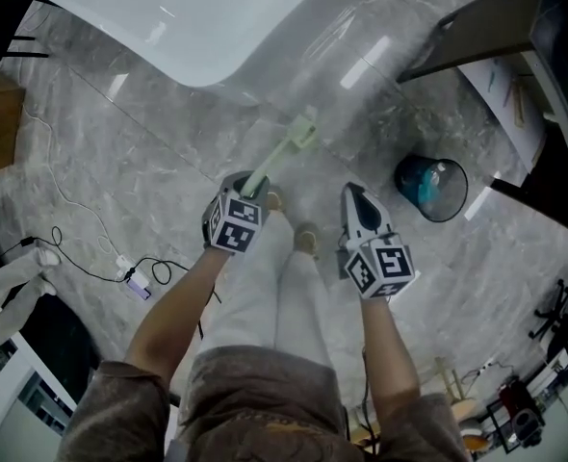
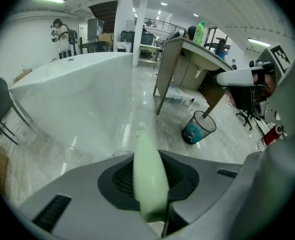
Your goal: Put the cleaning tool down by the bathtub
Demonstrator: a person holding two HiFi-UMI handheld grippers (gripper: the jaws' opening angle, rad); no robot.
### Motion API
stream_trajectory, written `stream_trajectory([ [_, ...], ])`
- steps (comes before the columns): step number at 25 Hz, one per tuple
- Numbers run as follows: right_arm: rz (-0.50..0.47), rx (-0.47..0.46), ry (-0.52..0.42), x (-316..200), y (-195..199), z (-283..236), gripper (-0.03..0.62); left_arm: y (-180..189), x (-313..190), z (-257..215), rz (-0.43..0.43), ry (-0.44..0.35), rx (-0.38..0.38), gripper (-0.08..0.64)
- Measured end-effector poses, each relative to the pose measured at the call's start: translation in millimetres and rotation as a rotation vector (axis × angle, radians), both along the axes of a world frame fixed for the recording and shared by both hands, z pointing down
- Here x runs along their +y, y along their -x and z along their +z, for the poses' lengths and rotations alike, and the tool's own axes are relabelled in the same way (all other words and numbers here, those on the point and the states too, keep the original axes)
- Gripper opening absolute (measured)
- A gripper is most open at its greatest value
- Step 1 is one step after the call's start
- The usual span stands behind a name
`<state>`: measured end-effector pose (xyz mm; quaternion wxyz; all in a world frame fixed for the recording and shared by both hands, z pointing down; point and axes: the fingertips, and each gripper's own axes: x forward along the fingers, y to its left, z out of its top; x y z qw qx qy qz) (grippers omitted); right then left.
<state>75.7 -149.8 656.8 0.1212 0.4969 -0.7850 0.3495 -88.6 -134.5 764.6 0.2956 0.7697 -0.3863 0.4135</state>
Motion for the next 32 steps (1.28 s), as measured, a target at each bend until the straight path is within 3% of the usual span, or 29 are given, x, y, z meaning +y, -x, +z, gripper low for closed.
stream_trajectory([
  [18,0.011,0.007,0.065,-3.8,-4.9,83.4,0.000,-10.7,-7.4,106.0,0.083,0.115,-0.064,0.081],
  [32,0.026,-0.003,0.098,-6.8,-4.9,100.3,0.000,-27.1,-24.6,137.4,0.158,0.176,-0.119,0.082],
])
